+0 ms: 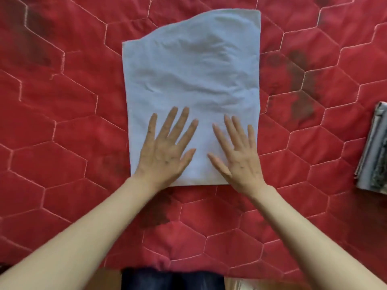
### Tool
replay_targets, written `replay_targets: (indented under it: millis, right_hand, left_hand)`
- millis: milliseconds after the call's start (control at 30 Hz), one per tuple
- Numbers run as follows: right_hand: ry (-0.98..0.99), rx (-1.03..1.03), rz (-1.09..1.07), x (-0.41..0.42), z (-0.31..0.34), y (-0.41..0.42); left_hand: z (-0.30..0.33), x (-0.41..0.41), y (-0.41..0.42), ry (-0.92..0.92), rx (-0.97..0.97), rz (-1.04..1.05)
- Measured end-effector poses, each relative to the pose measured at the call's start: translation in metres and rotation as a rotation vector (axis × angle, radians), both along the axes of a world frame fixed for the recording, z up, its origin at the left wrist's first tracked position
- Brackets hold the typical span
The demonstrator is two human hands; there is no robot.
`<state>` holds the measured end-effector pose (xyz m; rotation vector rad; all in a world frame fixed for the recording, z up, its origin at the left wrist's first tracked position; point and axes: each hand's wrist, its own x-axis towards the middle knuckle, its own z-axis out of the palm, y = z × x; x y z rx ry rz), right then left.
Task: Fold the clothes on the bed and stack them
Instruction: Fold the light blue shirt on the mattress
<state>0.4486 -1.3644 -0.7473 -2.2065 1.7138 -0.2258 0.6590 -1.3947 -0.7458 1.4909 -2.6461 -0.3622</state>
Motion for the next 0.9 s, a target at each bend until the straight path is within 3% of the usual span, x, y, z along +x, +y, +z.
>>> replay_targets:
  millis: [167, 500, 667, 900]
  right_hand:
    - [0.103, 0.086, 0.186, -0.013, -0.013, 0.077]
    - [0.184, -0.231, 0.17, -0.048, -0.014, 0.07]
    - [0.021, -0.287, 0.052, -0.044, -0.004, 0.062]
    - [-0.113, -0.097, -0.056, -0.046, 0.05, 0.048]
  left_hand:
    - [-0.019, 0.019, 0.08, -0.154, 0.115, -0.147]
    - [-0.021, 0.065, 0.072, -0.091, -0.171, -0.156]
    - [-0.012, 0.073, 0.064, 0.067, -0.249, -0.146]
    - [0.028, 0.076, 0.057, 0.187, -0.209, -0.139]
